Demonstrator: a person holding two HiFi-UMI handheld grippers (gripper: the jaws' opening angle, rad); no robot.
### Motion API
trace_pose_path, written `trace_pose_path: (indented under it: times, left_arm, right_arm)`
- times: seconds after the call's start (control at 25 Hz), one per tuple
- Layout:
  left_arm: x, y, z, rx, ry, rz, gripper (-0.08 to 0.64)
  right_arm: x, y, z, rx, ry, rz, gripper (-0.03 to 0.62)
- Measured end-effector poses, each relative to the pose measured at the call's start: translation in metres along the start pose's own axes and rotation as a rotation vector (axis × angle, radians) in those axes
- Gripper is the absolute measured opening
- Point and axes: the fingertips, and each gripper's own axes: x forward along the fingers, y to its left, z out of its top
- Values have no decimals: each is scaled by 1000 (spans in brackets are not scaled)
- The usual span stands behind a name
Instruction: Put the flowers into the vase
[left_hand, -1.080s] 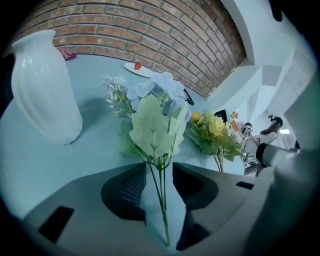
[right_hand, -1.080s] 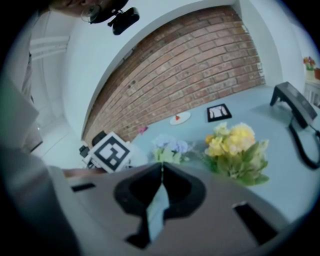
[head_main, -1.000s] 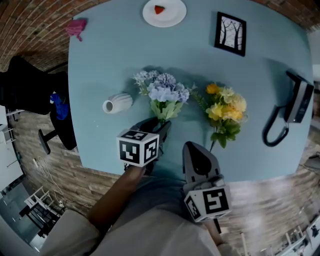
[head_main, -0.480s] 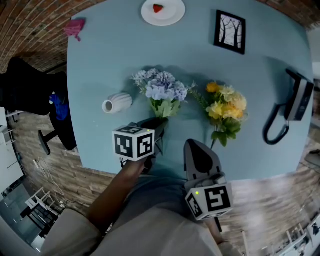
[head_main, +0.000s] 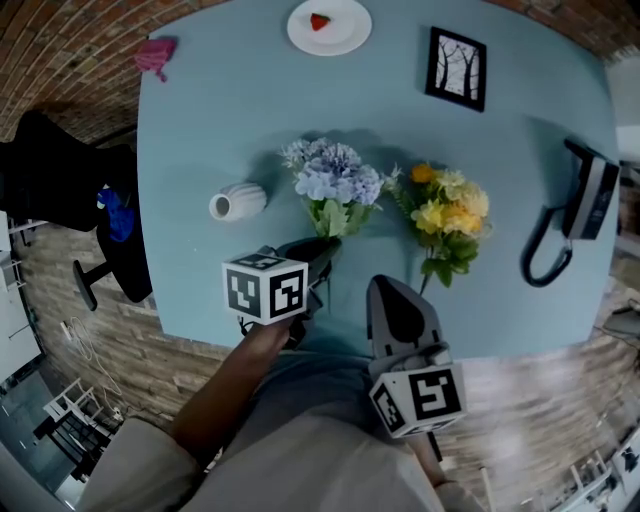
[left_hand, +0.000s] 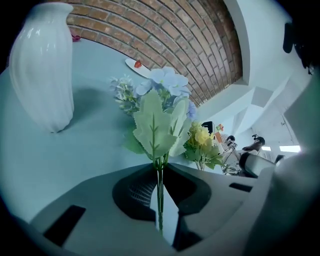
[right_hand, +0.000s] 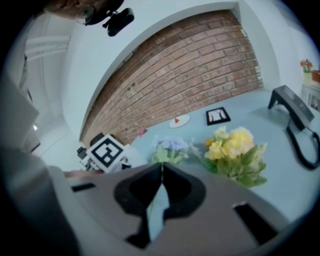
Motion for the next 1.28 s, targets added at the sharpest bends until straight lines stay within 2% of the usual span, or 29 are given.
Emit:
trace_pose_path:
  times: [0.4,0.96,1.16,1.28]
  left_arm:
    - [-18,-24,6,-3,-74,-68,52]
    - [-61,-45,15,60,-180,-125,52]
    - [-85,-58,19,31,-224,-196,52]
    - [-99,-64,18,50,-249,-217,52]
  right_arm:
    - [-7,13,6,-41,-30,9,23]
    - [-22,48,18,-136,-96,27,23]
    - [-28,64,21,-178,-120,30,23]
    - [-31,74,25,-207,-135,33,23]
